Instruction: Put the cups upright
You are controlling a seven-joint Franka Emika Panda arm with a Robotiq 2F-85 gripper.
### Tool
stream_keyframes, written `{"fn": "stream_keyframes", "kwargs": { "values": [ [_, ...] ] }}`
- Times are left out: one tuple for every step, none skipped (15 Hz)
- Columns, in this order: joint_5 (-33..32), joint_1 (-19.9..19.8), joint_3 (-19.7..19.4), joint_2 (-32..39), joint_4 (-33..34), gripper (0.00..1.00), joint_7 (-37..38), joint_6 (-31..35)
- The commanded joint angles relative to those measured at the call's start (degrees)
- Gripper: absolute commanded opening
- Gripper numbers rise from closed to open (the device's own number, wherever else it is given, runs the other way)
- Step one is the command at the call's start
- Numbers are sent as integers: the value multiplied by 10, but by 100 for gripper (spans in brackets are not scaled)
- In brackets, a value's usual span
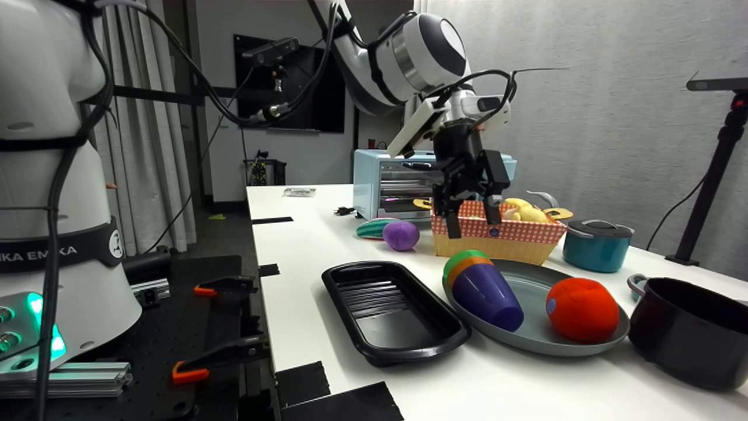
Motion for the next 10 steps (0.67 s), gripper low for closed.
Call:
{"fn": "stream_keyframes", "kwargs": {
  "values": [
    [-30, 13, -19, 33, 22, 100, 21, 8],
    [-35, 13, -22, 39, 25, 100, 22, 9],
    [-39, 14, -24, 46, 29, 100, 23, 8],
    [-44, 15, -26, 53, 33, 100, 24, 8],
    [-47, 17, -28, 59, 37, 100, 26, 7],
    [-51, 17, -30, 65, 42, 100, 27, 7],
    [-54, 18, -32, 70, 46, 100, 28, 6],
    [-56, 17, -34, 75, 50, 100, 29, 5],
    [-58, 18, -36, 79, 54, 100, 29, 3],
    [-60, 18, -38, 82, 56, 100, 30, 3]
  ]
}}
